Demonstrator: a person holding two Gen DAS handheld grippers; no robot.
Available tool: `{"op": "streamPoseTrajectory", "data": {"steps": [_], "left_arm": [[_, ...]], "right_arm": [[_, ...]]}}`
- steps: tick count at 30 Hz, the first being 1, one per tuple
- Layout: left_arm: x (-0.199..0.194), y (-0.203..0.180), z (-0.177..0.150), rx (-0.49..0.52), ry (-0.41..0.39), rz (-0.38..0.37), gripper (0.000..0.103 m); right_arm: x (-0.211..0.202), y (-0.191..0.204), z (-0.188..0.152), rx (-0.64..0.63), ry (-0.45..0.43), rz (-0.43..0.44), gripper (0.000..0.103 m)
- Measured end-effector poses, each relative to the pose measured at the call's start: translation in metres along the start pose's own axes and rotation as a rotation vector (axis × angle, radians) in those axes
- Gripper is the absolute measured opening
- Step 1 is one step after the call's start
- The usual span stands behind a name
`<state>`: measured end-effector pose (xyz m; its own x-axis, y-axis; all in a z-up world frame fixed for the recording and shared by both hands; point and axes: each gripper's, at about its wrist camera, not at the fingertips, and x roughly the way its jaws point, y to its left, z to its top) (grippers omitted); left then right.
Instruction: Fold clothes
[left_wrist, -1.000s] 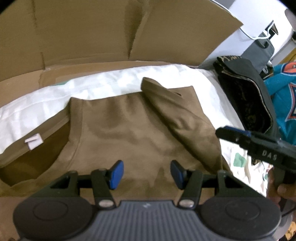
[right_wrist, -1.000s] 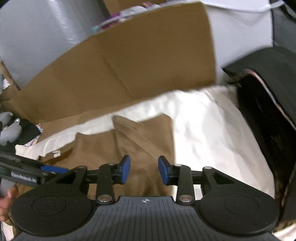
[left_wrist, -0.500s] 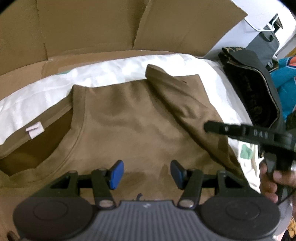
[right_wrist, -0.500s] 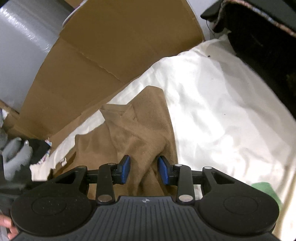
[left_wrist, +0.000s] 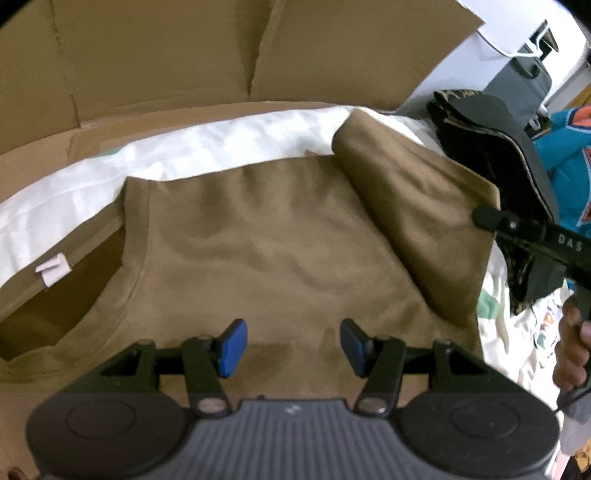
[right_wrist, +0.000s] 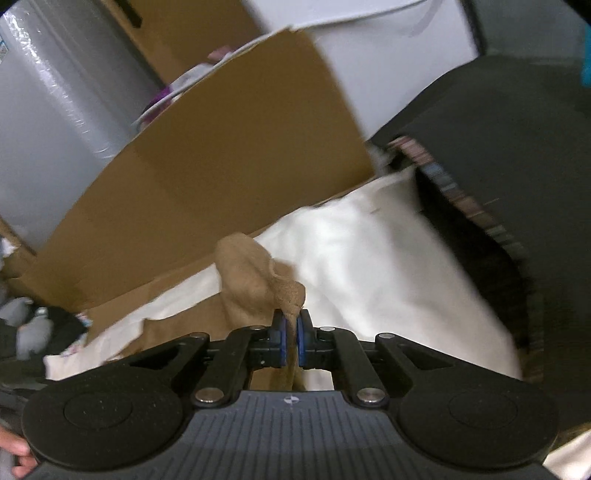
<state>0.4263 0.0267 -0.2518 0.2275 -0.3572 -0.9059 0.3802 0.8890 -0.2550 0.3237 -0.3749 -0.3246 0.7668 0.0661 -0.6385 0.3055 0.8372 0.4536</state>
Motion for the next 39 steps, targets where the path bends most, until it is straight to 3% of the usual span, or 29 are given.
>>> {"op": "streamPoseTrajectory", "data": {"steps": [7,10,14,16,18,22,24,25,26,27,35,39], "left_arm": [[0.002,-0.004,0.001,0.015,0.002,0.021,0.059],[0.002,-0.005,0.002,0.019,0.000,0.033,0.059],[0.004,-0.005,0.007,0.032,-0.008,0.058,0.059],[0.005,-0.004,0.012,0.038,-0.014,0.071,0.059],[0.005,-0.004,0.016,0.043,-0.011,0.084,0.059],[0.002,-0.004,0.024,0.056,0.006,0.108,0.059],[0.000,-0.005,0.027,0.076,0.011,0.126,0.059],[-0.002,-0.007,0.029,0.089,0.011,0.137,0.059],[-0.003,-0.009,0.032,0.099,0.010,0.145,0.059],[-0.003,-0.011,0.034,0.108,0.008,0.150,0.059],[0.007,-0.037,0.063,0.195,0.028,0.155,0.059],[0.021,-0.047,0.086,0.189,0.035,0.178,0.059]], "right_arm": [[-0.012,-0.030,-0.004,0.007,-0.024,-0.138,0.004],[-0.009,-0.040,-0.008,0.041,-0.001,-0.134,0.005],[-0.002,-0.050,-0.017,0.121,0.042,-0.064,0.007],[0.004,-0.053,-0.019,0.165,0.052,-0.035,0.017],[0.013,-0.057,-0.021,0.219,0.059,-0.010,0.049],[0.034,-0.066,-0.027,0.333,0.078,0.043,0.050],[0.043,-0.072,-0.030,0.383,0.073,0.069,0.049],[0.046,-0.074,-0.031,0.405,0.066,0.083,0.042],[0.047,-0.077,-0.029,0.421,0.062,0.096,0.015],[0.047,-0.078,-0.028,0.424,0.061,0.099,0.000],[0.006,-0.071,-0.011,0.265,-0.061,-0.003,0.001],[-0.007,-0.065,-0.011,0.203,-0.100,-0.048,0.001]]}}
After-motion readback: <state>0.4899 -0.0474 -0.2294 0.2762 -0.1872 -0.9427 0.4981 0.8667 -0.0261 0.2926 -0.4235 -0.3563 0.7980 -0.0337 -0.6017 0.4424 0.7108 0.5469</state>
